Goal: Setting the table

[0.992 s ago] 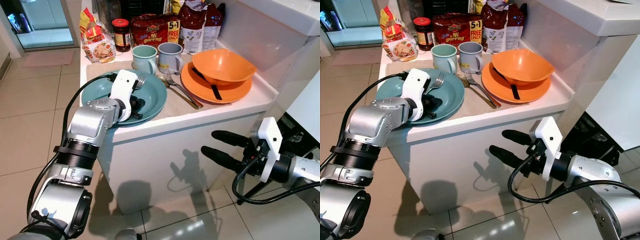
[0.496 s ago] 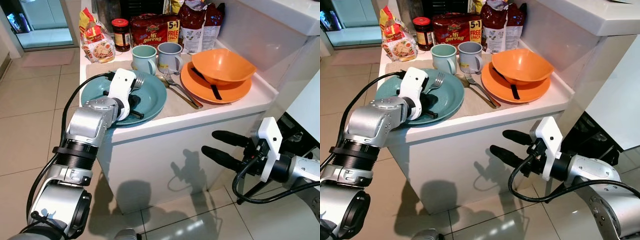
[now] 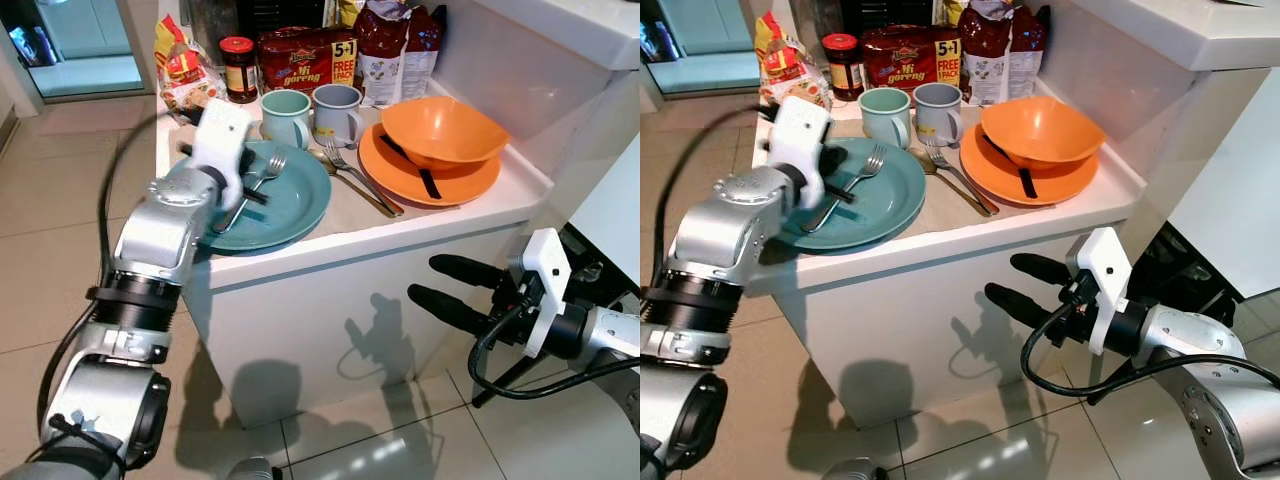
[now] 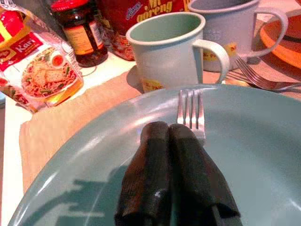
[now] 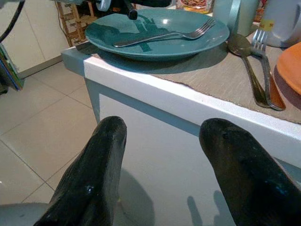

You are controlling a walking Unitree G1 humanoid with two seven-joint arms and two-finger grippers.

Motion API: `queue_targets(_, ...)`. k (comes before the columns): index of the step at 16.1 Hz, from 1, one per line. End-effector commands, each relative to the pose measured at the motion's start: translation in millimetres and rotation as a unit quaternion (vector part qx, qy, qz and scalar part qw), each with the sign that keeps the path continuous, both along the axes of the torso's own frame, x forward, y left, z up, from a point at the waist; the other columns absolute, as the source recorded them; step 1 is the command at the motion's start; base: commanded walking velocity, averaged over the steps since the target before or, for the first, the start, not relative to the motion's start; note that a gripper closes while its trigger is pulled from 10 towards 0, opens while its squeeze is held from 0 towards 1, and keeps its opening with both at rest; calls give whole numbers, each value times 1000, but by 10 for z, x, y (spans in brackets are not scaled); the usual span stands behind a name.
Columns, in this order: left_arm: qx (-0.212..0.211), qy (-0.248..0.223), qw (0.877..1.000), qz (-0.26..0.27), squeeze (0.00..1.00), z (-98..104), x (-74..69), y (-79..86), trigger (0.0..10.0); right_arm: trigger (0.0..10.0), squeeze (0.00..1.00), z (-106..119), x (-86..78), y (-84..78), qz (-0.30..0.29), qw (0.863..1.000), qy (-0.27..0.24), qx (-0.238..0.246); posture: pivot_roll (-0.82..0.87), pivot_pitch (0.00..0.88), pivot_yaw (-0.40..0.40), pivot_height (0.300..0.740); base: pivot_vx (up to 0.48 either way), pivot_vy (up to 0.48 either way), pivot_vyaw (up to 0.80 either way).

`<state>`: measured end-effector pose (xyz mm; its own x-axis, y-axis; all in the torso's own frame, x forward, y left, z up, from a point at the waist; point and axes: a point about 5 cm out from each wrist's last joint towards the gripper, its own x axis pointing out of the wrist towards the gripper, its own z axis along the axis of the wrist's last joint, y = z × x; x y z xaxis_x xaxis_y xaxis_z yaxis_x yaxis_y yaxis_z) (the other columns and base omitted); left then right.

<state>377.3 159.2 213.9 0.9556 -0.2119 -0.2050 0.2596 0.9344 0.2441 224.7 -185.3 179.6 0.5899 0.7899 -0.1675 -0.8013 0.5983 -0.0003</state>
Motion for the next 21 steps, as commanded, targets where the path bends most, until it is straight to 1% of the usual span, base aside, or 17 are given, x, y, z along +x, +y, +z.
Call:
queue_targets(1,-4,-9,1000,0,1000,21,18,-22,10000,10000,0,41,19,-20,-1,1000,-10,-5,38,11,-16,740,0,0,0)
queue_targets(4,-28,0,1000,-2,1000,-51,39,-72,10000,10000,0,53,25,-33,-1,1000,-10,-7,28,13,-19,740,0,0,0)
queue_targets(6,-62,14,998,-8,1000,-151,74,-108,10000,10000,0,45,28,-45,-1,1000,-8,-13,23,16,-23,740,0,0,0)
queue_targets(10,-72,32,997,-4,1000,-216,98,-108,10000,10000,0,39,23,-55,1,1000,-3,-18,20,18,-24,740,0,0,0)
queue_targets(13,-70,34,997,9,1000,-263,126,-82,10000,10000,0,35,22,-47,4,1000,-3,-20,17,18,-26,740,0,0,0)
queue_targets(15,-71,45,996,5,1000,-303,135,-102,10000,10000,0,36,24,-44,5,1000,-3,-21,17,18,-26,740,0,0,0)
queue_targets(17,-61,60,996,9,1000,-364,143,-101,10000,10000,0,40,29,-41,6,1000,-4,-22,16,18,-26,740,0,0,0)
queue_targets(18,-55,60,997,15,1000,-386,152,-94,10000,10000,0,41,29,-41,6,1000,-4,-22,15,17,-27,740,0,0,0)
queue_targets(19,-43,70,996,24,318,-447,157,-78,10000,10000,0,41,31,-41,6,1000,-4,-22,16,16,-27,740,0,0,0)
queue_targets(20,-39,83,995,26,0,-499,152,-76,10000,10000,0,41,30,-40,7,1000,-4,-23,16,16,-27,740,0,0,0)
queue_targets(21,-36,94,995,22,0,-538,142,-85,10000,10000,0,42,28,-39,7,1000,-4,-23,16,16,-27,740,0,0,0)
